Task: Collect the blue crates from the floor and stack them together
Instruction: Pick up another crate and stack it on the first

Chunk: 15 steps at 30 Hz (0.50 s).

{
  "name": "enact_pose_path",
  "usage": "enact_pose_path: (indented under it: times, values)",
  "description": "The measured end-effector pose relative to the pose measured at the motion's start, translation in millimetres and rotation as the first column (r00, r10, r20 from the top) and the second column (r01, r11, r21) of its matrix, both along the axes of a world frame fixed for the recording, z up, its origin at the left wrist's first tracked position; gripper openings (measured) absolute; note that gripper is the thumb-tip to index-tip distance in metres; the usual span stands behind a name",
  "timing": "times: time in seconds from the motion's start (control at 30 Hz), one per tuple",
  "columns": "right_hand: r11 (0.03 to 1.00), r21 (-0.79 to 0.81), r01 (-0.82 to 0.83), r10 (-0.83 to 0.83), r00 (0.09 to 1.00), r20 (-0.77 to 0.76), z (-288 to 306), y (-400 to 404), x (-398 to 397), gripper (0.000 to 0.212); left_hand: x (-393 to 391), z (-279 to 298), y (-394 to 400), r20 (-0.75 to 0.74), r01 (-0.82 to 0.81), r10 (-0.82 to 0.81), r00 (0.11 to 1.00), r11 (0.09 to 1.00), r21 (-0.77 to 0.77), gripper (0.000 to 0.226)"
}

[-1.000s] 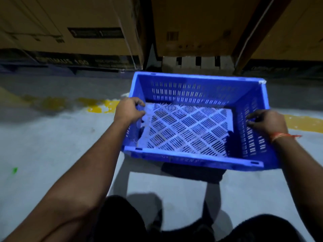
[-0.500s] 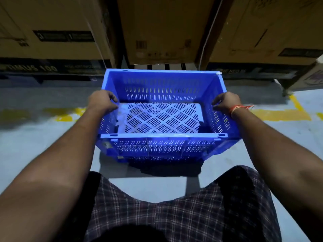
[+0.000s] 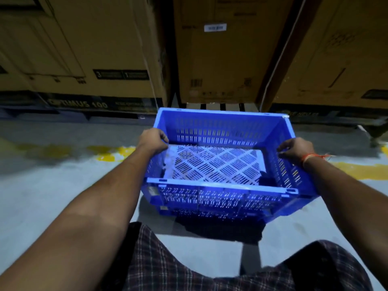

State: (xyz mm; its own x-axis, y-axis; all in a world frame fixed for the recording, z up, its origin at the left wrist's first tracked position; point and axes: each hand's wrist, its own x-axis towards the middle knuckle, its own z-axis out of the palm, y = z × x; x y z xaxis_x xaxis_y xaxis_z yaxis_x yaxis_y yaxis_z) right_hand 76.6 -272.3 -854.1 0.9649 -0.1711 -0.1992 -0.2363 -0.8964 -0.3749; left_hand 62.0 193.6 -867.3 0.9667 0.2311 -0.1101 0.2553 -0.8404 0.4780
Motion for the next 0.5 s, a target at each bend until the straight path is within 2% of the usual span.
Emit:
enact_pose_path:
  times: [0.23, 0.5]
  values:
    - [1.0, 0.009, -0.003, 0.003, 1.0, -0.013, 8.5, 3.4, -10.5, 0.024, -12.7, 6.0, -0.3, -0.018, 0.052, -0.052, 0.999, 0.998, 0.018, 0.01]
    - [1.0, 0.029, 0.011, -0.011, 1.0, 0.007, 8.8, 3.0, -10.4, 0.021, -19.6, 1.8, 0.7, -0.023, 0.021, -0.02, 1.0, 0.997, 0.068, 0.012]
